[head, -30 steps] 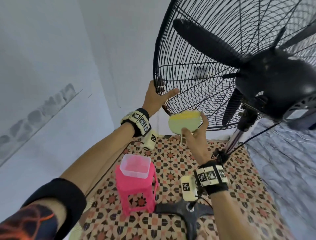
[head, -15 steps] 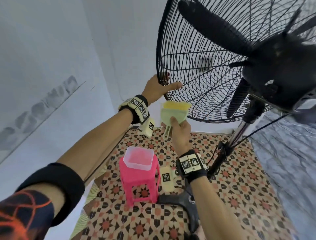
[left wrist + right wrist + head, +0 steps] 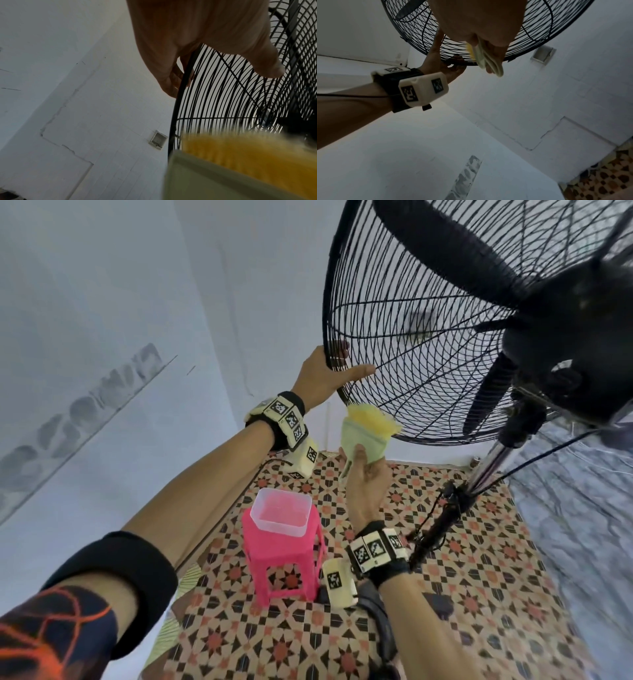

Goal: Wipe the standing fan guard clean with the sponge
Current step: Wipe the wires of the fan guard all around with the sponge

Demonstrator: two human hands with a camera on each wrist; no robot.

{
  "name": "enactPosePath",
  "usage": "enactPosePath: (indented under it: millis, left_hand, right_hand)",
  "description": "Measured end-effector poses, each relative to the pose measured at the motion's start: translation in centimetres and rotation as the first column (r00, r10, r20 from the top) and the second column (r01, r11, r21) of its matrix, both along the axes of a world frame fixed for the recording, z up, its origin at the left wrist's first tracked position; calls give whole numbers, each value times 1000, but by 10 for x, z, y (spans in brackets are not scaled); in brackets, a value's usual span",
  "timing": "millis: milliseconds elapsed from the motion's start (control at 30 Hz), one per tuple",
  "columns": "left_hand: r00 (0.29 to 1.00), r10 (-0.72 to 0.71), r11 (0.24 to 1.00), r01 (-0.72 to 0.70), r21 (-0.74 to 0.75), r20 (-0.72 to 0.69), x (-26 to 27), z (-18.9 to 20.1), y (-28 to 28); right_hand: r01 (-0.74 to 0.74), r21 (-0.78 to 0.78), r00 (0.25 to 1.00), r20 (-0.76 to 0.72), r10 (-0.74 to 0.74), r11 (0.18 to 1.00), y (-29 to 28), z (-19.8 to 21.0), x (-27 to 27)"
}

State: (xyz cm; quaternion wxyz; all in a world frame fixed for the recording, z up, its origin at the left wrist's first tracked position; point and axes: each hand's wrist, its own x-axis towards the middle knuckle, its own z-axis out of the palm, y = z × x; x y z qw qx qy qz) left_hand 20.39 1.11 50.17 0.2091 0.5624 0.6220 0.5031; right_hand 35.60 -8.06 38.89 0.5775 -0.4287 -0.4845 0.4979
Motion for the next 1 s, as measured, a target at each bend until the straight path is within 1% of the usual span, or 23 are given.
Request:
enactPosePath:
  millis: [67, 133, 167, 200, 300, 367, 400, 467, 533, 567, 633, 667, 733, 800, 867, 933, 1000]
  left_hand:
    - [1000, 9, 1000, -9, 10, 20, 1, -2, 0]
    - [999, 14, 1000, -15, 20, 36, 1, -3, -2]
    - [999, 17, 1000, -18, 26, 39, 1, -3, -3]
    - [999, 19, 999, -20, 30, 41, 1, -3, -4]
    - [999, 12, 999, -14, 34, 49, 2, -2, -3]
    - [998, 13, 999, -15, 37, 53, 2, -4, 0]
    - [998, 15, 999, -17, 38, 60, 3, -5, 0]
    - [997, 20, 999, -23, 46, 70, 4, -7, 2]
    - [997, 17, 999, -20, 45, 69, 3, -6, 2]
    - [998, 12, 999, -15, 44, 69, 2, -6, 1]
    - [997, 8, 999, -11, 39, 79, 1, -6, 1]
    - [997, 6, 999, -9, 39, 83, 3, -7, 0]
    - [996, 3, 998, -8, 58, 87, 5, -8, 1]
    - [992, 7, 998, -15, 61, 127, 7, -11, 1]
    - [984, 1, 997, -14, 70, 176, 9, -15, 4]
    - [965, -39, 997, 21, 74, 258, 13, -21, 5]
    - [943, -82, 995, 61, 76, 322, 16, -30, 7]
  right_hand:
    - [-47, -34, 994, 101, 50, 998, 13, 0, -1]
    - [-54, -99, 987, 149, 69, 994, 31, 1, 4]
    - [-46, -114, 989, 134, 61, 992, 35, 2, 7]
    - [-43, -104, 995, 91, 52, 994, 35, 2, 10]
    - [-23, -28, 996, -82, 21, 999, 13, 5, 15]
    - [6, -1, 991, -135, -6, 1000, 5, 11, 14]
    - [9, 4, 991, -136, -8, 1000, 5, 16, 14]
    - [19, 32, 998, -59, -17, 999, 12, 23, 13]
    - [-27, 34, 998, 56, 25, 999, 20, 27, 14]
    - [-81, 9, 989, 128, 79, 997, 24, 26, 13]
    - [-202, -60, 932, 295, 211, 978, 27, 25, 14]
    - [-221, -81, 923, 304, 235, 972, 26, 24, 17]
    - [-200, -62, 951, 229, 209, 978, 22, 26, 24]
    - [-152, -67, 961, 222, 163, 986, 21, 20, 30]
    - [-113, -132, 953, 267, 145, 985, 32, 1, 35]
    - [0, -227, 946, 314, 74, 974, 48, -17, 42]
    - [93, -344, 963, 268, 2, 934, 61, -23, 52]
